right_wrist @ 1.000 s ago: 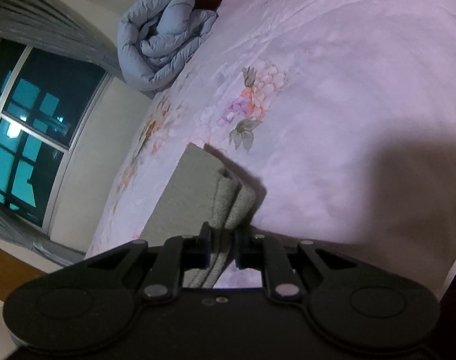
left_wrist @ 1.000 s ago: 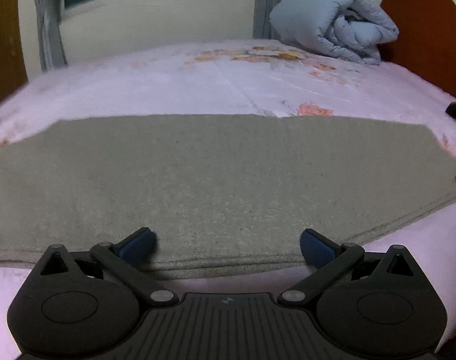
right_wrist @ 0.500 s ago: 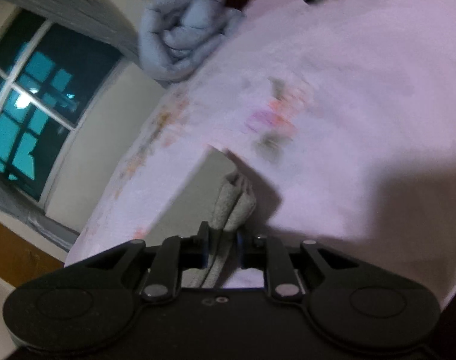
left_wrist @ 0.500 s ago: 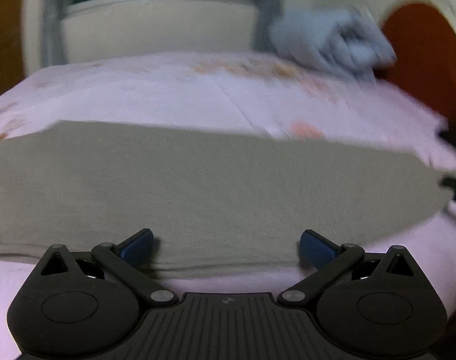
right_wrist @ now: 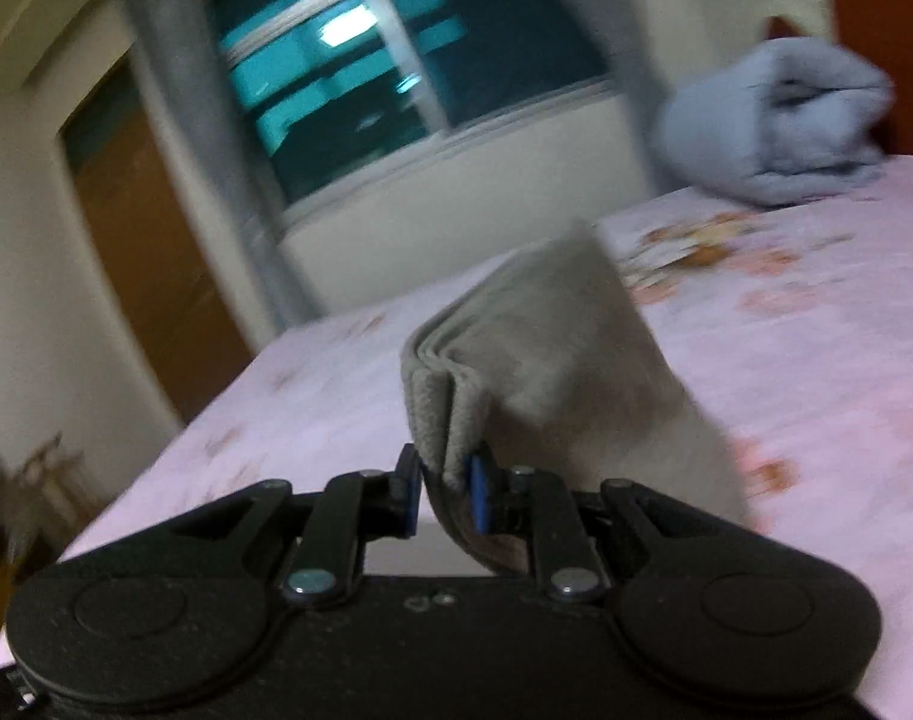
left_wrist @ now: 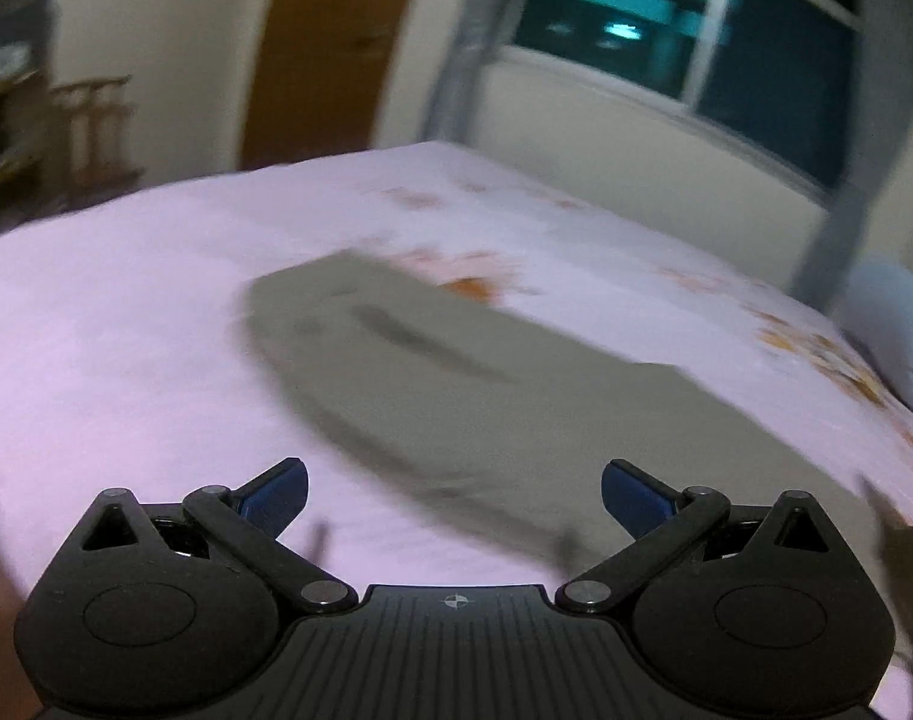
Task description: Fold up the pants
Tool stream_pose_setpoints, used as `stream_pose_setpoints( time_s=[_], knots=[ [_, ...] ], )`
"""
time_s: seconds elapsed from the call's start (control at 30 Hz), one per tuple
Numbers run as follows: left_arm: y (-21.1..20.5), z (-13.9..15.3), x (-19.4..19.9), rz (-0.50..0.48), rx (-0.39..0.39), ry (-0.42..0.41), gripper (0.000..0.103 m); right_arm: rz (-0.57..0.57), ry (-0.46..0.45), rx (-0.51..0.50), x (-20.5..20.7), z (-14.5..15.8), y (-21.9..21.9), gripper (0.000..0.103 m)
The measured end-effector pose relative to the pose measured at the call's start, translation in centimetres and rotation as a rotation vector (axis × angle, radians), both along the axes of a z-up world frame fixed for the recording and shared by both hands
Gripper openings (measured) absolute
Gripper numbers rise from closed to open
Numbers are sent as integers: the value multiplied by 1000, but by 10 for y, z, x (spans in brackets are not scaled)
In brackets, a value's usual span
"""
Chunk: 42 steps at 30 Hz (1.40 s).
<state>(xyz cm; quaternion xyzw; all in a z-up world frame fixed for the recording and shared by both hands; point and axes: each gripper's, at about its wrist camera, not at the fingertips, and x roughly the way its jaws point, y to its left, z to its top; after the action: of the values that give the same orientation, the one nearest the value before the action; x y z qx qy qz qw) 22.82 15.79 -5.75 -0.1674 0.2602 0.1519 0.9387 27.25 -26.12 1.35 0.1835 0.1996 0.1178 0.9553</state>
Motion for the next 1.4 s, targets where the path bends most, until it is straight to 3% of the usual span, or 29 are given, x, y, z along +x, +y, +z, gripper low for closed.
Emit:
stream_pose_setpoints(
  time_s=[0.07, 0.13, 0.17, 0.2, 0.27, 0.47, 0.57, 0.63, 0.77, 0.87, 1.0, 1.17, 1.3, 1.4],
  knots=[
    [22, -10, -9, 35, -7, 20, 103, 75, 46, -27, 12, -20, 54, 11],
    [39, -20, -16, 58, -26, 31, 103, 197, 142, -72, 19, -47, 107, 27],
    [45, -23, -18, 69, -40, 35, 103, 286, 203, -109, 21, -58, 129, 23],
    [53, -26, -24, 73, -56, 34, 103, 303, 218, -137, 13, -61, 141, 23],
    [57, -30, -27, 46, -92, 12, 103, 260, 119, -76, -11, -52, 127, 27],
    [-2, -22, 6, -166, -147, -40, 103, 9, 80, -30, -24, -18, 22, 36],
    [-46, -13, 34, -294, -177, -67, 103, -85, 62, -10, -38, -8, -26, 46],
    [-72, -11, 53, -356, -180, -48, 97, -159, 57, -4, -51, -7, -52, 56],
    [-105, -25, 91, -428, -250, 33, 83, -246, 118, 53, -67, -29, -85, 57],
    [-118, -37, 105, -425, -256, 88, 78, -261, 137, 78, -79, -43, -100, 57],
    [-125, -43, 110, -398, -292, 90, 78, -261, 162, 123, -91, -62, -111, 60],
    [-134, -46, 106, -359, -328, 72, 65, -232, 142, 143, -88, -59, -115, 64],
    [-122, -52, 98, -308, -371, 73, 37, -228, 148, 172, -86, -63, -119, 64],
    [-118, -54, 97, -305, -392, 77, 32, -226, 148, 182, -86, -64, -120, 66]
  ],
)
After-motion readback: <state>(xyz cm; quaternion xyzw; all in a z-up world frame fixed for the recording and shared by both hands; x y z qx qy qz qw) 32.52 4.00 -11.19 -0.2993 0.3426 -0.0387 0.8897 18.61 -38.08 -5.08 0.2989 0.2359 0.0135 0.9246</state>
